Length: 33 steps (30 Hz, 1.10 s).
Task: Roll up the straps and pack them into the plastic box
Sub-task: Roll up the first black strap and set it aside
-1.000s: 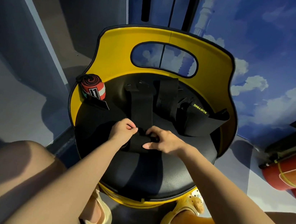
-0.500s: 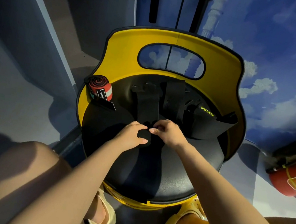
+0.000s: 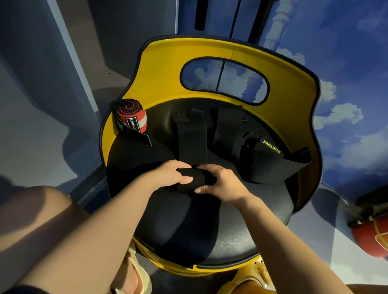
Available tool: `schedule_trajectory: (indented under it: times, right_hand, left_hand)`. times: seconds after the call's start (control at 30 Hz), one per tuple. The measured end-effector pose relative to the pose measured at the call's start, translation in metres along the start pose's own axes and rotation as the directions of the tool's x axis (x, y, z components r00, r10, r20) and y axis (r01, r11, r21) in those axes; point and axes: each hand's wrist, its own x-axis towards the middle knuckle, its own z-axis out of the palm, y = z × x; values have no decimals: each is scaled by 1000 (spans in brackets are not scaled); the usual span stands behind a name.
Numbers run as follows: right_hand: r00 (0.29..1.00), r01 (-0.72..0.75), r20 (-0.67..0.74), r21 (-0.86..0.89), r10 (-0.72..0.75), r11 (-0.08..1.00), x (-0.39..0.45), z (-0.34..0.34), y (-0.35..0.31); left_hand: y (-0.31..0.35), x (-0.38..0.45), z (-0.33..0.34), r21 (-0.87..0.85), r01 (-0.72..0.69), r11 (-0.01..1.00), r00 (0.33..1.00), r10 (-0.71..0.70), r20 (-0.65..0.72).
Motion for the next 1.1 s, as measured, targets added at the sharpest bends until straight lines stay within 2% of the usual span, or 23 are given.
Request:
schedule_trajectory:
  times: [0.17,0.3,0.53,0.6,0.67,0.83,0.93,1.1]
  right_hand:
    - [997,-43,72,58,39,997,-13,-3,-5]
    - [990,-49,134,61,40,997,-25,-2,-9]
    - [970,-67,235,1,65,998,-45,-3,-15]
    - [969,-11,246,-95,34,995,-44,-3,-18]
    - [975,73,220,-188,-31,979,-45,-1,-18]
    - [987,161,35,-195,-157,967,-61,13,-12]
    - [994,109,-1,-152,-111,982,-55,12,-13]
    - [997,4,82,-138,7,990,-35,-4,-16]
  left_hand:
    - [-7,-10,5,-67,62,996,996,-57,70]
    - [-10,-20,9,-48,79,996,991,-73,117]
    - [-15,-37,18,26,95,995,976,-99,192]
    - [-16,-40,20,29,79,996,980,-83,179]
    - [-15,-40,21,33,59,998,986,-63,151]
    - [-15,-37,20,-11,3,1000,1000,-3,-7]
    - [-16,-35,21,-21,-54,998,993,51,-105]
    - [-19,-33,21,118,-179,977,944,205,-260]
